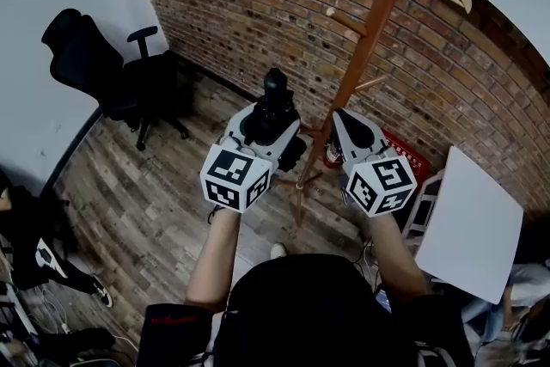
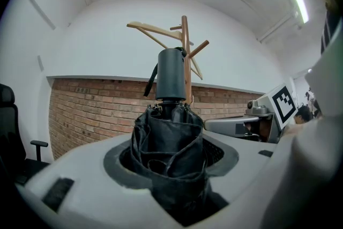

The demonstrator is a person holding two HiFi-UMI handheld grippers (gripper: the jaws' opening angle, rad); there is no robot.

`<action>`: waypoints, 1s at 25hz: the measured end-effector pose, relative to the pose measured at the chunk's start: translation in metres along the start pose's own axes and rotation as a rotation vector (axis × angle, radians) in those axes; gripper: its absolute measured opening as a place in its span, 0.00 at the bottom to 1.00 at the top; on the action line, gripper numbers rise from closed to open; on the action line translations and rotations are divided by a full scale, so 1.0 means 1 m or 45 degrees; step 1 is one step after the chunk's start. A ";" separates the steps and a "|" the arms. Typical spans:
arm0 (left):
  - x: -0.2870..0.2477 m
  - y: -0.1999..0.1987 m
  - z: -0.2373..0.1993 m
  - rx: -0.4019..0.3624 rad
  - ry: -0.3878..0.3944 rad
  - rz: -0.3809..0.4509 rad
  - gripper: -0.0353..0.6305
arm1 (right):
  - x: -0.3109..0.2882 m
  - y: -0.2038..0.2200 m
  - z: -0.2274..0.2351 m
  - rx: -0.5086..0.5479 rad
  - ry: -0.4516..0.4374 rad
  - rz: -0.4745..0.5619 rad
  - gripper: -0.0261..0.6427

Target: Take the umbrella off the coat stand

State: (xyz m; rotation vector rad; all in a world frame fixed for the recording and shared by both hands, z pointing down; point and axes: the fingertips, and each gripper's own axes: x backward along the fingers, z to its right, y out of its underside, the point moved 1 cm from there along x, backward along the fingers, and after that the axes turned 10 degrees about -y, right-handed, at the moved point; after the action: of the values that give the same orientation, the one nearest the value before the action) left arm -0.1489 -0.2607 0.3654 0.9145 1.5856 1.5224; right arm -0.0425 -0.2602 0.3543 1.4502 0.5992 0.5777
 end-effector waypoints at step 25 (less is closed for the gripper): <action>0.022 -0.002 0.091 -0.001 -0.061 -0.022 0.43 | 0.092 -0.001 0.015 -0.031 -0.063 0.018 0.08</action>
State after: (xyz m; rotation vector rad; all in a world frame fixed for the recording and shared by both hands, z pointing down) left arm -0.0783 -0.1989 0.3608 0.9277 1.5551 1.4780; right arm 0.0353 -0.2080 0.3510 1.4430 0.5421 0.5570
